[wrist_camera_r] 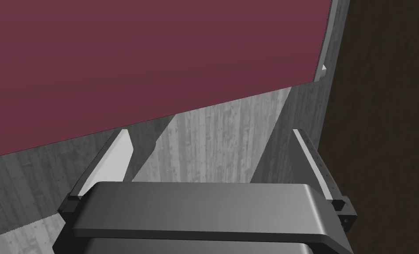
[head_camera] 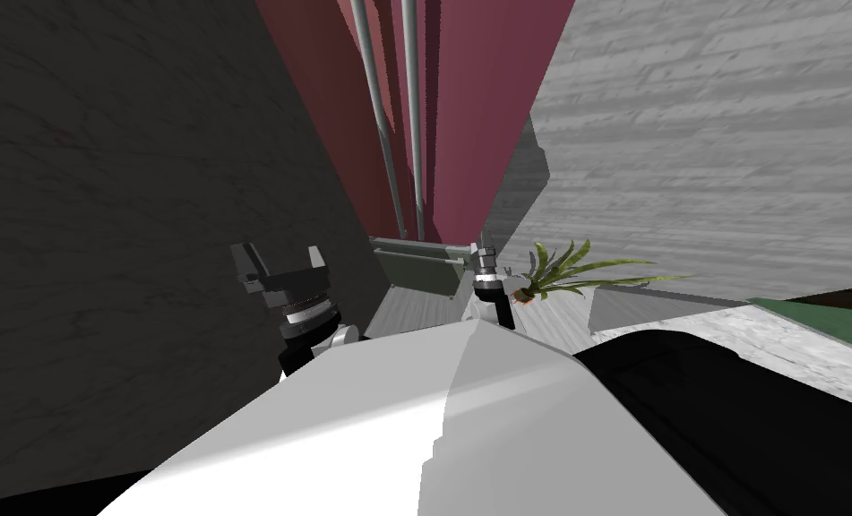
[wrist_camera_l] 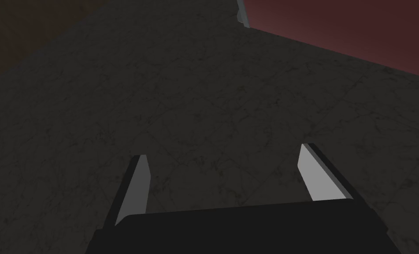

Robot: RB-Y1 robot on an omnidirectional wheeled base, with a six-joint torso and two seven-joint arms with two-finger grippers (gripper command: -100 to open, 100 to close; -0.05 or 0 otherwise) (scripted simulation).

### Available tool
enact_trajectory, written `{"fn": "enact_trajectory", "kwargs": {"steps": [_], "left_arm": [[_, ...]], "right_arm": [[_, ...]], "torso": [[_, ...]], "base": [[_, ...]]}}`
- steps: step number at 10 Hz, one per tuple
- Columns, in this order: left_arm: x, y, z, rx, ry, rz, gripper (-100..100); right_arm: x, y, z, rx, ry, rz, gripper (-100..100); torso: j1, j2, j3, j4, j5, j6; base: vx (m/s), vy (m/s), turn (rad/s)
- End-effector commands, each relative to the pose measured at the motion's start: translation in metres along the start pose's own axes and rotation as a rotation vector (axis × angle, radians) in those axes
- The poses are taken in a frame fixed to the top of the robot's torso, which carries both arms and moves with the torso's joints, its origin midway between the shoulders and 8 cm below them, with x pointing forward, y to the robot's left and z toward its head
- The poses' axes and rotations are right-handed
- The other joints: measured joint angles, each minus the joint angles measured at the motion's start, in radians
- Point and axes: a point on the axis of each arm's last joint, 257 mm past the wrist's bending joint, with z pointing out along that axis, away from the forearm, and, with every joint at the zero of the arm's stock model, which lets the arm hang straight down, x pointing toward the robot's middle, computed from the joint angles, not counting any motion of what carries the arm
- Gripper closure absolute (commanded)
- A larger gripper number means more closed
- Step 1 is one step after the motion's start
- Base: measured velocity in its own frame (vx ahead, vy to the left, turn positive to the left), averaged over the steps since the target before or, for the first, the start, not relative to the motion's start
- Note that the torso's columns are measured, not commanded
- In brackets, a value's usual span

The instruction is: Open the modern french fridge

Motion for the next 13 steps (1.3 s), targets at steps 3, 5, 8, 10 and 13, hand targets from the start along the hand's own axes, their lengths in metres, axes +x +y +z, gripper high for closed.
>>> {"fn": "enact_trajectory", "kwargs": {"steps": [3, 5, 8, 10, 13], "left_arm": [[0.000, 0.000, 0.000, 0.000, 0.000, 0.000, 0], [0.000, 0.000, 0.000, 0.000, 0.000, 0.000, 0], [0.000, 0.000, 0.000, 0.000, 0.000, 0.000, 0], [0.000, 0.000, 0.000, 0.000, 0.000, 0.000, 0], [0.000, 0.000, 0.000, 0.000, 0.000, 0.000, 0]], "right_arm": [[0.000, 0.000, 0.000, 0.000, 0.000, 0.000, 0], [0.000, 0.000, 0.000, 0.000, 0.000, 0.000, 0], [0.000, 0.000, 0.000, 0.000, 0.000, 0.000, 0], [0.013, -0.026, -0.003, 0.067, 0.061, -0.039, -100], [0.028, -0.062, -0.010, 0.159, 0.122, -0.089, -100]], "torso": [[0.000, 0.175, -0.351, 0.176, 0.000, 0.000], [0.000, 0.322, -0.644, 0.322, 0.000, 0.000], [0.000, 0.544, -1.087, 0.544, 0.000, 0.000], [0.000, 0.691, -1.382, 0.691, 0.000, 0.000], [0.002, 0.734, -1.477, 0.736, 0.001, 0.000]], "base": [[0.000, 0.000, 0.000], [0.000, 0.000, 0.000], [0.000, 0.000, 0.000], [0.027, 0.028, 0.032], [0.088, 0.087, 0.044]]}}
